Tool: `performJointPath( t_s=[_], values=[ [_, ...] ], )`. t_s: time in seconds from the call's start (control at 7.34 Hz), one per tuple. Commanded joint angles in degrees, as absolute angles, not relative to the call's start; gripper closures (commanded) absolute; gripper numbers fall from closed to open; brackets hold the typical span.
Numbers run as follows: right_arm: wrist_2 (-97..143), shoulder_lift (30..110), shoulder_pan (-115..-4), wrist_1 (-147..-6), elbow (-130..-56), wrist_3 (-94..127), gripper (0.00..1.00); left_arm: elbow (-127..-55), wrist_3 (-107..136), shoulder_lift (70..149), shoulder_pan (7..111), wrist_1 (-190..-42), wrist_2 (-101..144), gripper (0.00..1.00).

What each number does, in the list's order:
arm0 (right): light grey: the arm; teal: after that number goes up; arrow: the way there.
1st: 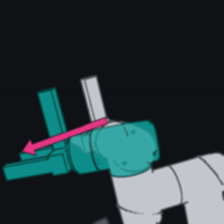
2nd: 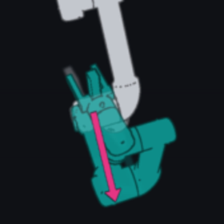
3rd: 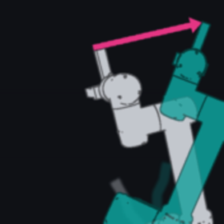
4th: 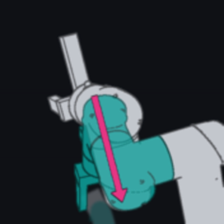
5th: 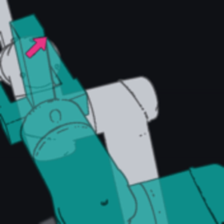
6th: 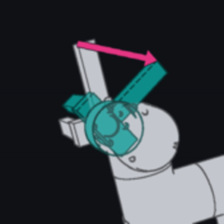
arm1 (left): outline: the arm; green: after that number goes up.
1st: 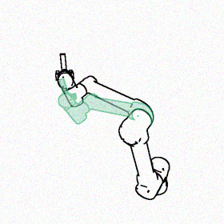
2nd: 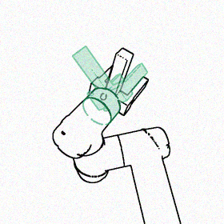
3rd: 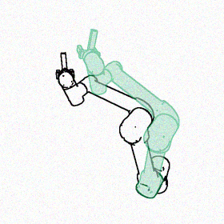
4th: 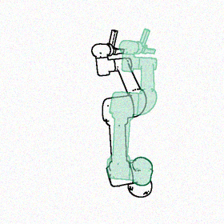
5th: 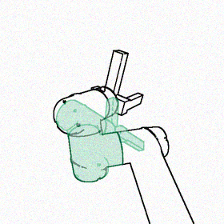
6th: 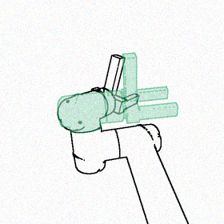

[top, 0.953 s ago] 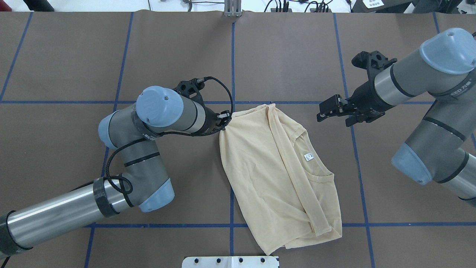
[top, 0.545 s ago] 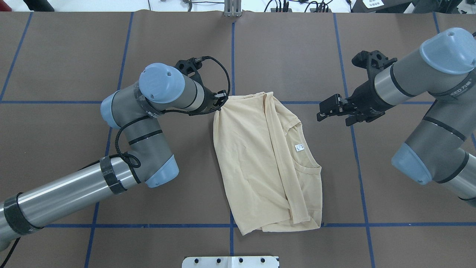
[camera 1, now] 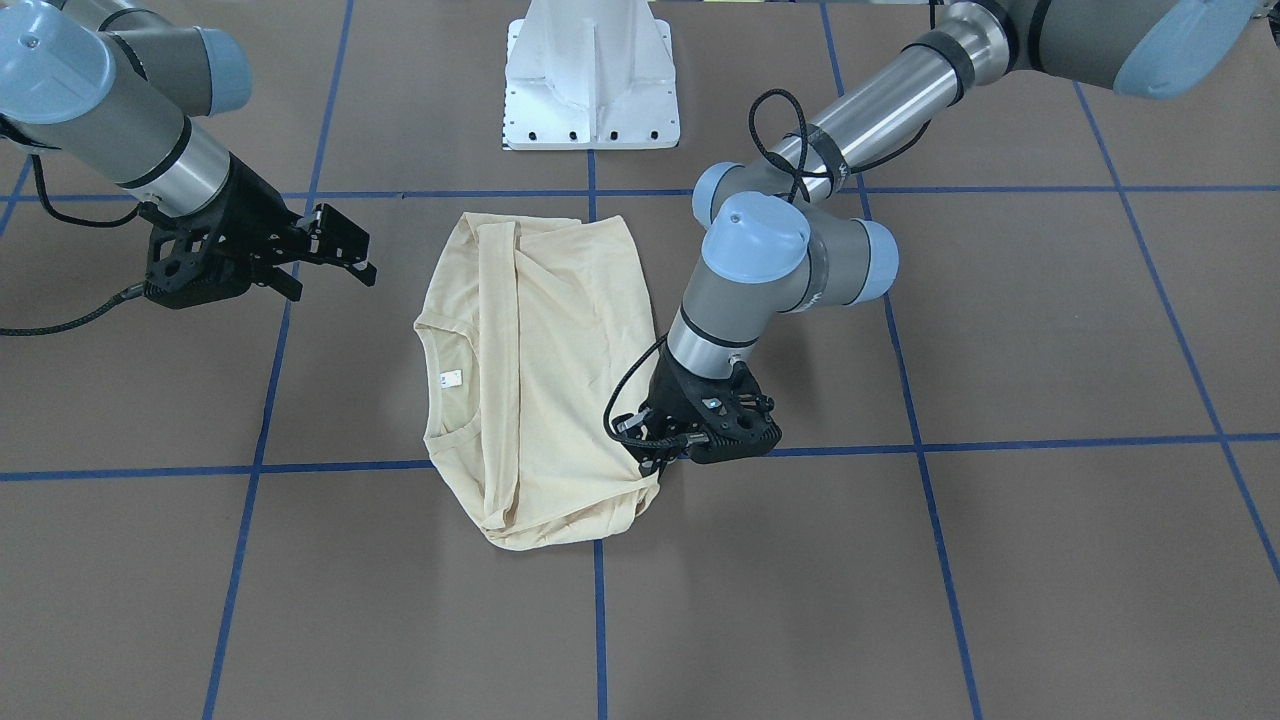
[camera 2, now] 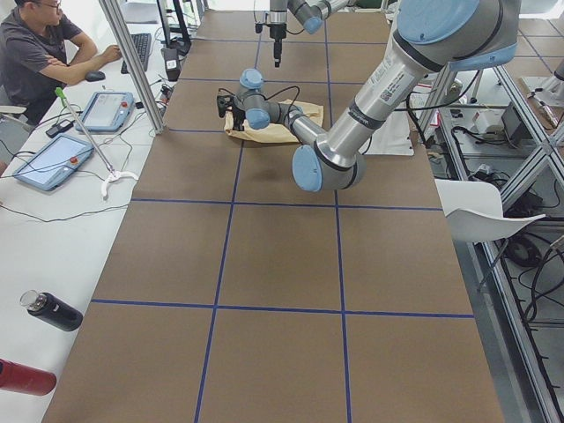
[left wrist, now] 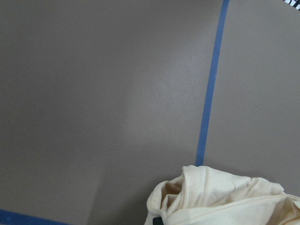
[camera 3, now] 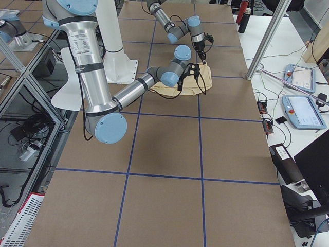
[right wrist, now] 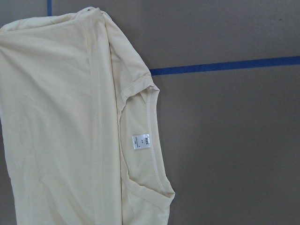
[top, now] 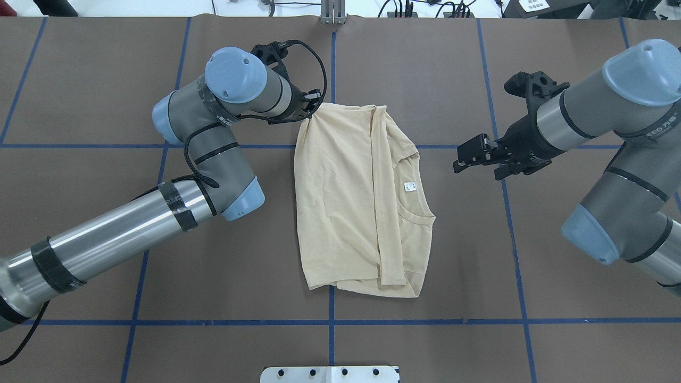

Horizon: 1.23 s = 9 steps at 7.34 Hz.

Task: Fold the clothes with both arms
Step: 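Drag the shirt with the left gripper away from the robot to recenter it, then release the shirt and raise the left gripper while the right gripper moves over the shirt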

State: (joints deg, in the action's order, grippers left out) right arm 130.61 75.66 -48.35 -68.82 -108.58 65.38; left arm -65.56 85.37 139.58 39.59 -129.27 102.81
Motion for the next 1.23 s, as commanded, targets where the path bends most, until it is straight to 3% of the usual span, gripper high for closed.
performJointPath(
  t_s=[0.0,0.41,0.54,0.68,1.09],
  values=[
    [130.6,75.7,-48.4,-68.8,-108.7,65.4,0.00,-61.3,85.2,141.0,40.2,-134.4,99.8,1.00],
    [130.6,75.6,-48.4,-68.8,-108.6,65.4,0.00,-59.6,85.3,141.1,40.6,-136.8,99.3,1.00],
    [130.5,75.6,-48.5,-68.7,-108.5,65.4,0.00,-59.7,85.3,141.1,41.0,-137.2,99.3,0.29],
    [130.4,75.0,-48.5,-68.7,-108.5,65.3,0.00,-60.3,85.4,141.2,41.0,-137.3,99.1,0.00],
    [123.0,71.8,-44.9,-70.2,-107.1,63.6,0.00,-72.4,81.4,134.0,43.9,-132.6,103.5,0.00]
  ],
)
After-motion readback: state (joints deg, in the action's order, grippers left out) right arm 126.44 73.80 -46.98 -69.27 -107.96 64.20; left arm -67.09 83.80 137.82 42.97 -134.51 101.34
